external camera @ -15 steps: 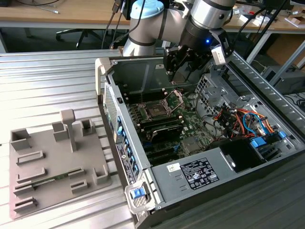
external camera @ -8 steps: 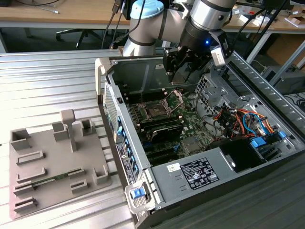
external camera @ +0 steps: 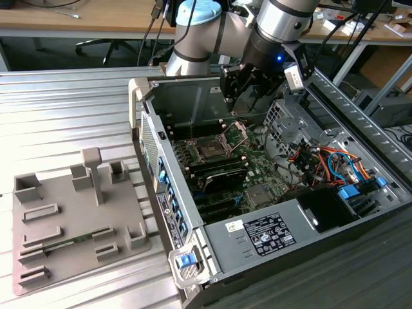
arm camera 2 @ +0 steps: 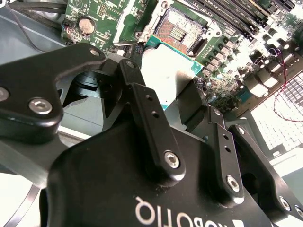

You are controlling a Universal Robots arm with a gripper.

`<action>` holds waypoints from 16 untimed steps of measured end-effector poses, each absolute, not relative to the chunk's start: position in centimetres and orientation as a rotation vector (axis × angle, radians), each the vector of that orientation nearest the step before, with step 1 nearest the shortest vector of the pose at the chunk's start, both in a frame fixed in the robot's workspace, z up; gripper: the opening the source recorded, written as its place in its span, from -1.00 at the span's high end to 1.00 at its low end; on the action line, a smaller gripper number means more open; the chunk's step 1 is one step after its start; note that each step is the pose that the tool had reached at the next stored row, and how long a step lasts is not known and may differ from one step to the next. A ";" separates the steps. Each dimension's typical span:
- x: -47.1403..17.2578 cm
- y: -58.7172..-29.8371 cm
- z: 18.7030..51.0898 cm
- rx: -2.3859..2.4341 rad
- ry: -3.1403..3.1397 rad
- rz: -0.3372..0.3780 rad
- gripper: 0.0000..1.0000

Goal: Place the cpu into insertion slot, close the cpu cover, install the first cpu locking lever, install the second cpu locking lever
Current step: 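Place the cpu into insertion slot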

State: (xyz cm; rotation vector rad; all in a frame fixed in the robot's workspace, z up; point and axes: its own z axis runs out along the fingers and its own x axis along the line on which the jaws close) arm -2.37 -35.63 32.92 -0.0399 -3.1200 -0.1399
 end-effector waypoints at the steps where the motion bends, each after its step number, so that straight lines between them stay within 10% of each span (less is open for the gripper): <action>1: -2.4 -35.6 32.9 -0.040 -3.120 -0.140 -0.08; 16: -2.4 -35.6 32.6 -0.040 -3.120 -0.140 -0.08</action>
